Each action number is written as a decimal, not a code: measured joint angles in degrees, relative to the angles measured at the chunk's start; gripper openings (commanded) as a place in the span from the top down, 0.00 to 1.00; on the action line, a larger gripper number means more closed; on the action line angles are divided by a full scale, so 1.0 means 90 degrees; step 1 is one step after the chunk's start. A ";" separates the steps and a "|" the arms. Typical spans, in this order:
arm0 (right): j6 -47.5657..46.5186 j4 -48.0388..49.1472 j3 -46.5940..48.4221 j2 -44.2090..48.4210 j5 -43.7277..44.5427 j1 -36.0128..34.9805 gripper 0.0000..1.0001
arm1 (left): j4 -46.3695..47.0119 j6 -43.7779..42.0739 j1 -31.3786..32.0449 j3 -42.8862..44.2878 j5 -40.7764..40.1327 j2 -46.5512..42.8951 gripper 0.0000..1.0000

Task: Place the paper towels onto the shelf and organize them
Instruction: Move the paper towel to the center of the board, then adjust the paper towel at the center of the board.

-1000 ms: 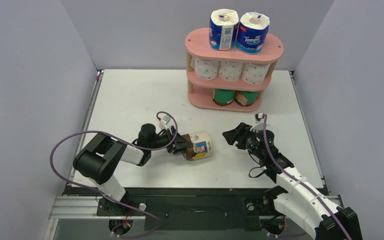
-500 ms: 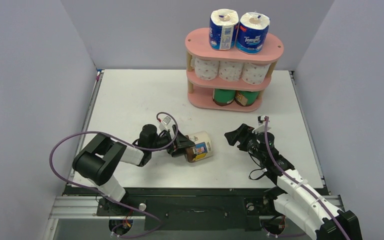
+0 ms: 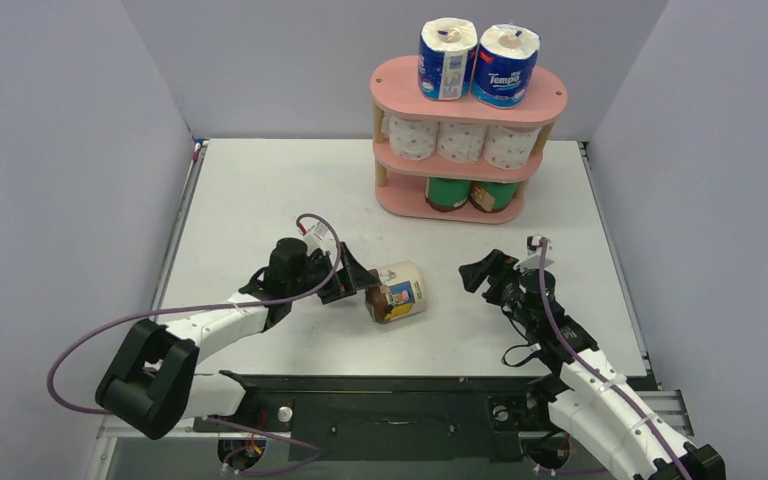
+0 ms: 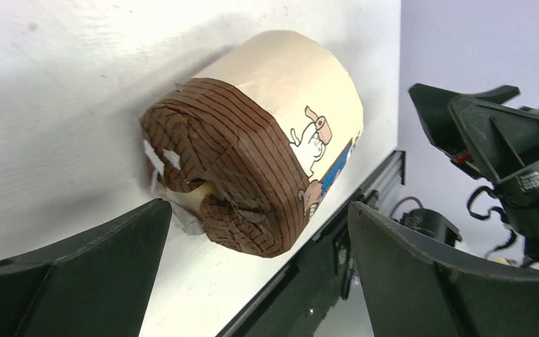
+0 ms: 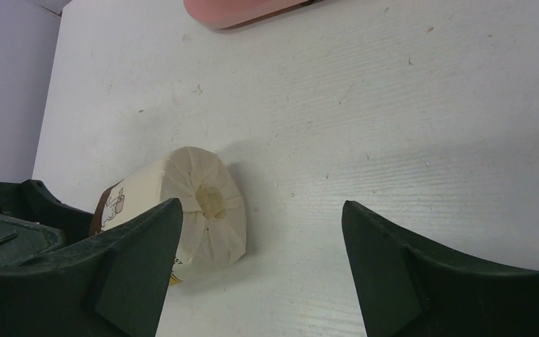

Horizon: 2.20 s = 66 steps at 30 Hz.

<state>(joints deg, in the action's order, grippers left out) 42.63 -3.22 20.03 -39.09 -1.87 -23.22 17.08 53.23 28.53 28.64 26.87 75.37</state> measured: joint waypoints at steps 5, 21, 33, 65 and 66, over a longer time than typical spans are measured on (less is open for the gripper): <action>-0.0010 -0.0216 0.0075 0.0379 0.0253 0.0000 0.22 | -0.1073 -0.0410 0.0000 0.0119 -0.0729 -0.0709 0.03; 0.0036 0.0129 -0.0136 0.0906 0.0641 0.0000 0.30 | -0.2851 -0.0695 0.0061 -0.0087 -0.3623 -0.2919 0.03; 0.0529 0.2263 -0.0690 -0.0860 -0.1231 0.0005 0.33 | -0.1668 -0.0597 0.0078 -0.0551 -0.2064 -0.2788 0.03; 0.0522 0.3507 -0.0090 -0.3007 -0.1117 -0.1858 0.38 | -0.1001 -0.0551 0.0401 -0.0678 -0.0959 -0.1190 0.20; 0.0478 0.3446 -0.0053 -0.3007 -0.1124 -0.1902 0.38 | -0.1001 -0.0551 0.0403 -0.0656 -0.0959 -0.1112 0.21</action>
<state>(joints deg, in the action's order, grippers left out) 46.94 27.79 19.55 -66.15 -11.99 -40.34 8.08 48.27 32.16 22.74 18.24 65.36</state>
